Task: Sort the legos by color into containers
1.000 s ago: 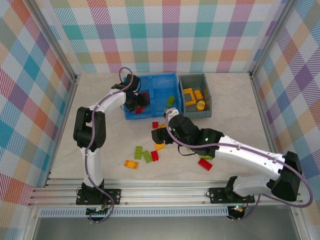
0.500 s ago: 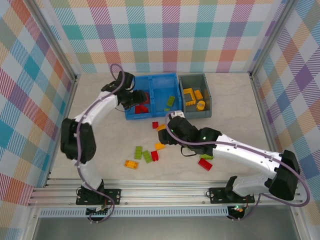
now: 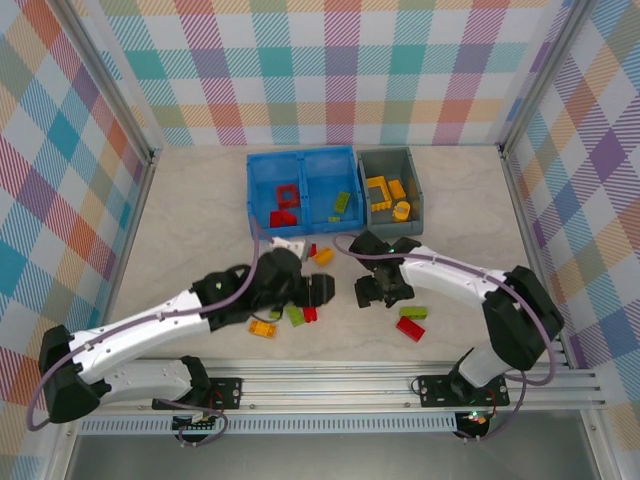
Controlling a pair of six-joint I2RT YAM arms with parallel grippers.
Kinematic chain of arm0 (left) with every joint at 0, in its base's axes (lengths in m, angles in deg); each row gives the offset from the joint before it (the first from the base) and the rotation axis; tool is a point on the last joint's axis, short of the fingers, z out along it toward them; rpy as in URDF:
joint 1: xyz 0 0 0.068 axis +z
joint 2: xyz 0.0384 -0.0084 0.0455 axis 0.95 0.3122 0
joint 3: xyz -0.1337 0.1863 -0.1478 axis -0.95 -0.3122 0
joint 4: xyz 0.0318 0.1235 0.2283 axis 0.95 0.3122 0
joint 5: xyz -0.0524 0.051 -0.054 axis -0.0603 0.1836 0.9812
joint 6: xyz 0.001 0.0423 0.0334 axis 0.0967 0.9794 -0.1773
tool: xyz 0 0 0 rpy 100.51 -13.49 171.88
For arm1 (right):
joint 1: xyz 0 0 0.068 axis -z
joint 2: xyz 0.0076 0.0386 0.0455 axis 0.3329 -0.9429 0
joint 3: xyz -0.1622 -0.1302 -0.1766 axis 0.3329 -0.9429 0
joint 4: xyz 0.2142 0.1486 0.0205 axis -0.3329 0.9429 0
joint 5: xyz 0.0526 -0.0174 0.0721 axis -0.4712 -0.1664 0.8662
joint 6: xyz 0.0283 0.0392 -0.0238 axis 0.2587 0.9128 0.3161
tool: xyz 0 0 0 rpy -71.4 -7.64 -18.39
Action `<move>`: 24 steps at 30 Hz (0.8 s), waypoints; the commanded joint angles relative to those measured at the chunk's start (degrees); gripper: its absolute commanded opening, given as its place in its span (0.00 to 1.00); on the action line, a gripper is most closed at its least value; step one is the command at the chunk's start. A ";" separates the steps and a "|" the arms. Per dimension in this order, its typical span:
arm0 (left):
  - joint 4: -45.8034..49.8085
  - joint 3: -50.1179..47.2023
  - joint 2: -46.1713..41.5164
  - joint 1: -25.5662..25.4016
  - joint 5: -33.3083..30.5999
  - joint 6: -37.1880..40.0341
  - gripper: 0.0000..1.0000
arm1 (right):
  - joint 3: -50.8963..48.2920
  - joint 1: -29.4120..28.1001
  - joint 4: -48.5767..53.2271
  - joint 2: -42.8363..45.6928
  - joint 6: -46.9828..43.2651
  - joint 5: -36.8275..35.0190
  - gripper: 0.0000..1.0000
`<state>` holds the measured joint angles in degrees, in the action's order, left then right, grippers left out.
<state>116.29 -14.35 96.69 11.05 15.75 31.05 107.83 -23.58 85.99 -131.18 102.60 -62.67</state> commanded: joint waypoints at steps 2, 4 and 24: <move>-4.59 -3.56 -2.11 -9.16 -13.35 -5.49 0.72 | 3.83 2.49 2.50 -3.90 -4.05 -0.34 0.80; -5.69 -4.49 -1.73 -12.35 -15.27 -6.79 0.71 | 4.41 3.48 1.57 -5.54 -5.51 0.38 0.76; -1.44 -2.16 -2.53 -16.65 -23.52 -8.39 0.70 | 5.55 5.58 -2.77 -6.48 -7.28 2.54 0.31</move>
<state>112.44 -18.30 97.00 -4.68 -3.35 23.19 111.88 -17.39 83.36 -140.43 95.50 -59.24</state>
